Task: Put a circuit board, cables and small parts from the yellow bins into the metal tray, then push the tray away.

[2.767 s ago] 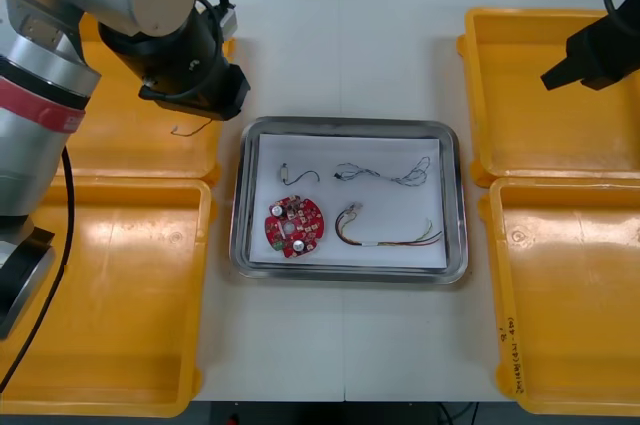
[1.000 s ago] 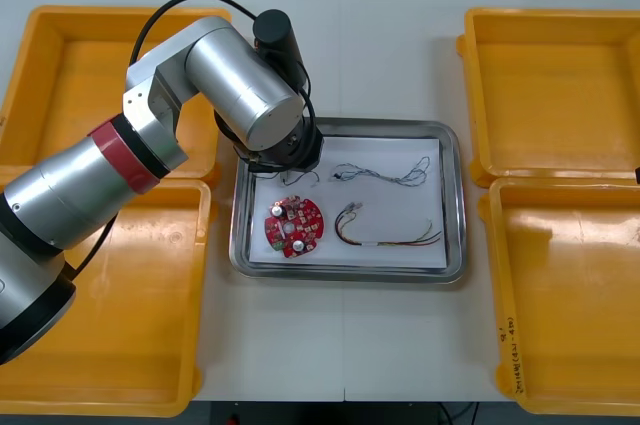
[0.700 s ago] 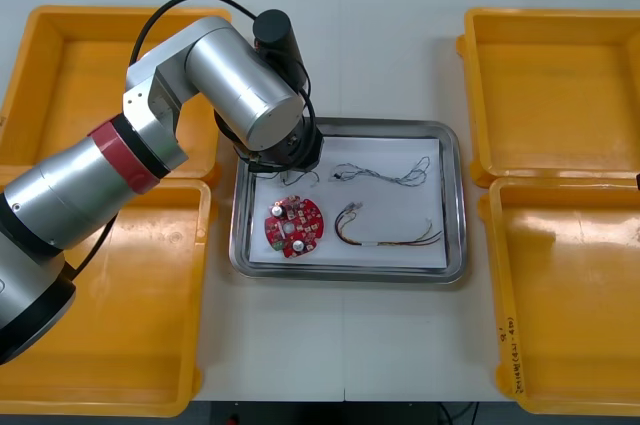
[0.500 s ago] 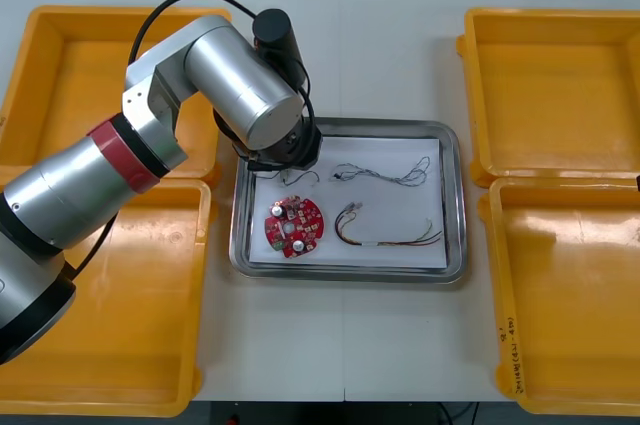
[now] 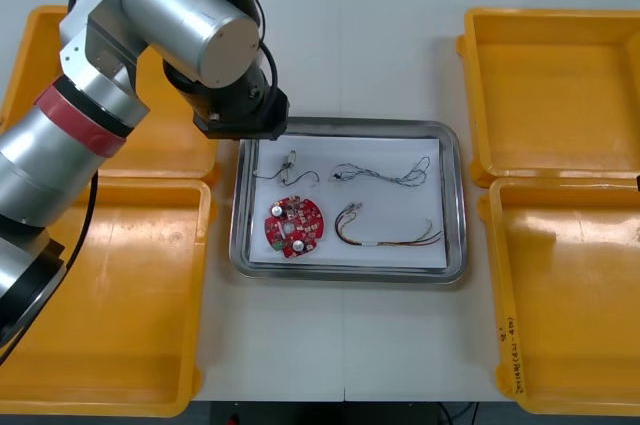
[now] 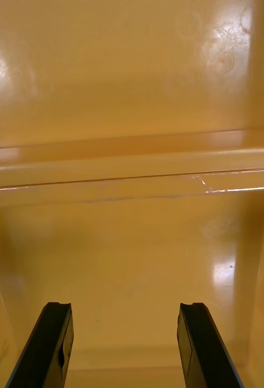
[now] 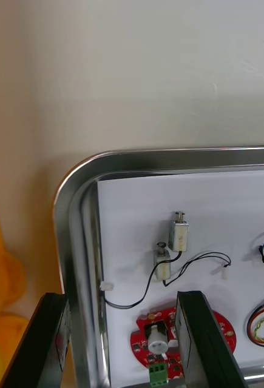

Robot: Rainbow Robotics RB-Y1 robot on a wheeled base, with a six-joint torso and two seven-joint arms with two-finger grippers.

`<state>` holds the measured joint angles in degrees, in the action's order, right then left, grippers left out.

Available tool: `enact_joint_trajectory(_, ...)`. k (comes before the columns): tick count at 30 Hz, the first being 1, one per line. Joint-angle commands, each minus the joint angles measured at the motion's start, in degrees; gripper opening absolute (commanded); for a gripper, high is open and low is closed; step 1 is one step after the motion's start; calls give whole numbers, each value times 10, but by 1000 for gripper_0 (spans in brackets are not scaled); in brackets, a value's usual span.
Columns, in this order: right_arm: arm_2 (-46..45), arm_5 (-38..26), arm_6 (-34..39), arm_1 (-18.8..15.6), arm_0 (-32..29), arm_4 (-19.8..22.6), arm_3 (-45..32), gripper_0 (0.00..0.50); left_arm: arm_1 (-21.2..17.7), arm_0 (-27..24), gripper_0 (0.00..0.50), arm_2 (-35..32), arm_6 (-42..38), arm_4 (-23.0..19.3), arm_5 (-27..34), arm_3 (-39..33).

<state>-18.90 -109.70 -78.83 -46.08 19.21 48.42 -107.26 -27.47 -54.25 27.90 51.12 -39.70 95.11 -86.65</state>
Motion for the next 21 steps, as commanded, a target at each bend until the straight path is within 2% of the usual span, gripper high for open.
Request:
enact_joint_trajectory(1, -17, 6, 24, -29, -6, 5, -16, 500, -57, -40, 500, -28, 48, -29, 35, -35)
enact_joint_trajectory(10, -17, 16, 23, -31, -6, 15, -21, 500, -161, -39, 500, -42, 50, -86, 83, -73)
enact_joint_trajectory(14, -17, 16, 18, -39, -6, 24, -31, 500, -191, -26, 500, -62, 50, -96, 95, -81)
enact_joint_trajectory(21, -14, 17, 17, -66, -6, 83, -41, 500, -234, 15, 500, -105, 57, -110, 98, -104)
